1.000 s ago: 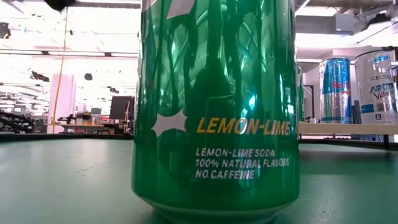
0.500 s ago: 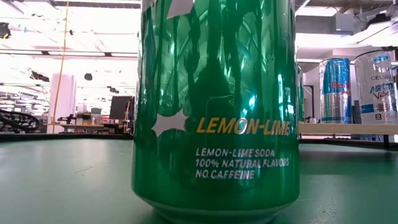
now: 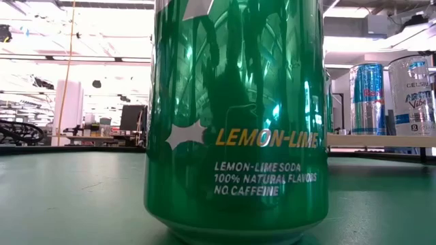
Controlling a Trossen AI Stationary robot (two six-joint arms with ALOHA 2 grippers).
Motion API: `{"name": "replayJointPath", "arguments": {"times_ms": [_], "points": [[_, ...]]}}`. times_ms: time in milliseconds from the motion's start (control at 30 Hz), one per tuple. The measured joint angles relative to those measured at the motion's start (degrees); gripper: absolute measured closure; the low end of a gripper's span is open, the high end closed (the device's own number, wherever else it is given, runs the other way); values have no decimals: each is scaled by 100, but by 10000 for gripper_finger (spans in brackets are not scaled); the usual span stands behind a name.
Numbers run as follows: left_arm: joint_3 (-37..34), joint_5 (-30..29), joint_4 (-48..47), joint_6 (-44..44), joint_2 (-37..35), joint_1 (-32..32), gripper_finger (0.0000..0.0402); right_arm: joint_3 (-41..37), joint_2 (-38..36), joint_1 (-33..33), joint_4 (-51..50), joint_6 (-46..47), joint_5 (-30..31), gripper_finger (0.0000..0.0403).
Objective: Place canned beverage on shelf
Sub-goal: Put the orange soda can on the shelf
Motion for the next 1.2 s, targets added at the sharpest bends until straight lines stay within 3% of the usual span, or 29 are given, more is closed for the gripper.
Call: {"name": "replayJointPath", "arguments": {"times_ms": [200,600,900,1067,1200], "points": [[0,-26,100,385,-2,52,166,0,0,-15,44,5,218,58],[0,-668,151,752,-2,93,163,0,0,-15,30,11,347,58],[0,-772,67,614,-2,98,93,0,0,-89,27,9,345,58],[-2,-284,-309,192,-2,98,56,0,0,-87,20,0,345,58],[-2,-84,-537,-217,-2,2,49,0,0,-87,18,-4,343,58]]}}
